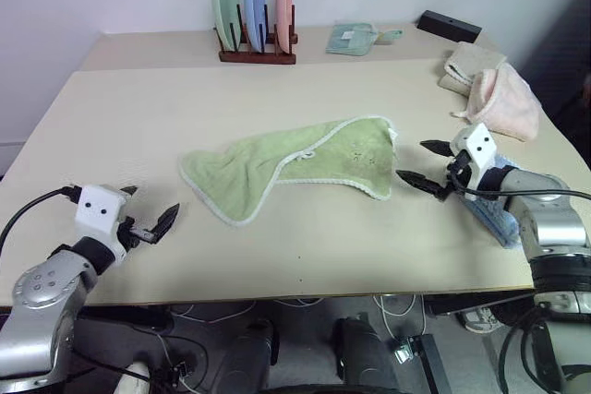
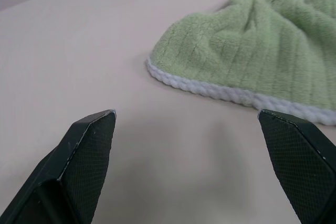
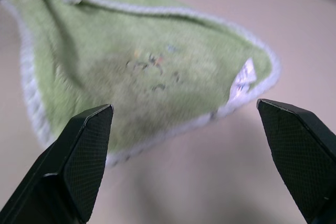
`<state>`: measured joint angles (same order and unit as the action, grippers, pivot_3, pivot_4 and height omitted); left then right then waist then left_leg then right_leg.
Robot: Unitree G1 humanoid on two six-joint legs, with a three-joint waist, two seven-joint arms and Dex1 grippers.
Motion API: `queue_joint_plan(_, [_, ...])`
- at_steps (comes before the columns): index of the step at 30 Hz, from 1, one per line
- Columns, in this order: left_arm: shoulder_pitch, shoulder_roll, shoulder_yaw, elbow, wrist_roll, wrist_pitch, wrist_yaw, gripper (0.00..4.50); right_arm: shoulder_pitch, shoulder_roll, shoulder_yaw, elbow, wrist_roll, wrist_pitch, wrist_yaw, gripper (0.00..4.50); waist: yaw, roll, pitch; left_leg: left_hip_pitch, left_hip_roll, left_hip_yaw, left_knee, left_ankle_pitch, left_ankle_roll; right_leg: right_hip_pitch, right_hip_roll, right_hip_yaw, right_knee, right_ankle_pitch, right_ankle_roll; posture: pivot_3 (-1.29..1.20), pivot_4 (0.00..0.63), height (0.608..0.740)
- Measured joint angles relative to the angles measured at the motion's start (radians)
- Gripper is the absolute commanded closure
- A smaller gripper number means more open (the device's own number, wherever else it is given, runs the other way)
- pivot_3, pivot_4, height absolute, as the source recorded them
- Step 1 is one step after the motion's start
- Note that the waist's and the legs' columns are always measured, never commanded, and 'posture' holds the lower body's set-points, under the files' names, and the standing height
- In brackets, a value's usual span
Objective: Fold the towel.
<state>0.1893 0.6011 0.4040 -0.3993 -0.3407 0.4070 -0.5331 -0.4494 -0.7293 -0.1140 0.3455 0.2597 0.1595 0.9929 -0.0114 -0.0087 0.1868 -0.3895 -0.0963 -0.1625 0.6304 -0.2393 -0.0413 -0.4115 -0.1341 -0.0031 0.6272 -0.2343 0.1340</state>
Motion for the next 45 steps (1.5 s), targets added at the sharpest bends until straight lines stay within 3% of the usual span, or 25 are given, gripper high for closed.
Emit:
queue_joint_plan(17, [0.002, 0.017, 0.001, -0.053, -0.017, 0.046, -0.007, 0.06, 0.035, 0.005, 0.004, -0.072, -0.009, 0.03, -0.022, 0.0, 0.001, 0.0, 0.0, 0.0, 0.001, 0.001, 0.0, 0.0, 0.0, -0.001, 0.0, 0.0, 0.0, 0.0, 0.0, 0.0, 0.15, 0.74])
queue_joint_plan(24, [-0.046, 0.069, -0.248, -0.165, -0.001, 0.085, -0.088, 0.06, 0.042, 0.004, 0.008, -0.096, 0.011, 0.103, -0.024, 0.0, 0.002, 0.0, 0.0, -0.001, 0.001, 0.001, 0.0, 0.0, 0.0, 0.0, 0.0, 0.001, -0.001, 0.0, 0.0, 0.0, 0.15, 0.74])
queue_joint_plan(29, [-0.153, 0.111, -0.443, -0.119, 0.173, 0.062, -0.076, 0.06, 0.12, 0.004, 0.001, -0.184, 0.012, 0.114, -0.059, 0.0, 0.001, 0.0, 0.0, 0.0, 0.001, 0.002, -0.001, 0.0, 0.0, -0.001, 0.001, 0.001, -0.001, 0.0, 0.0, 0.0, 0.15, 0.74])
queue_joint_plan(33, [-0.225, 0.114, -0.516, -0.015, 0.262, 0.034, -0.074, 0.06, 0.184, 0.006, -0.014, -0.243, 0.019, 0.123, -0.095, 0.0, 0.002, 0.001, 0.0, -0.001, 0.001, 0.003, -0.001, 0.0, 0.0, -0.001, 0.001, 0.001, -0.001, 0.0, 0.0, 0.0, 0.15, 0.74])
queue_joint_plan(40, [-0.325, 0.055, -0.554, 0.106, 0.286, -0.014, -0.076, 0.06, 0.195, 0.022, -0.013, -0.306, 0.021, 0.141, -0.139, 0.0, 0.007, 0.001, 0.0, 0.0, 0.001, 0.002, 0.0, 0.0, 0.0, 0.0, 0.001, 0.001, -0.001, 0.001, 0.0, 0.0, 0.15, 0.74])
queue_joint_plan(43, [-0.351, 0.04, -0.566, 0.148, 0.29, -0.042, -0.075, 0.84, 0.194, 0.034, -0.01, -0.316, 0.021, 0.152, -0.153, 0.0, 0.013, 0.001, 0.0, 0.0, 0.001, 0.002, 0.0, 0.0, 0.0, 0.0, 0.001, 0.001, -0.001, 0.001, 0.0, 0.0, 0.15, 0.74])
queue_joint_plan(45, [-0.351, 0.036, -0.568, 0.159, 0.29, -0.049, -0.075, 1.81, 0.194, 0.035, -0.01, -0.329, 0.021, 0.161, -0.159, 0.0, 0.015, 0.001, 0.0, 0.0, 0.001, 0.002, 0.0, 0.0, 0.0, 0.0, 0.001, 0.001, -0.001, 0.001, 0.0, 0.0, 0.15, 0.74])
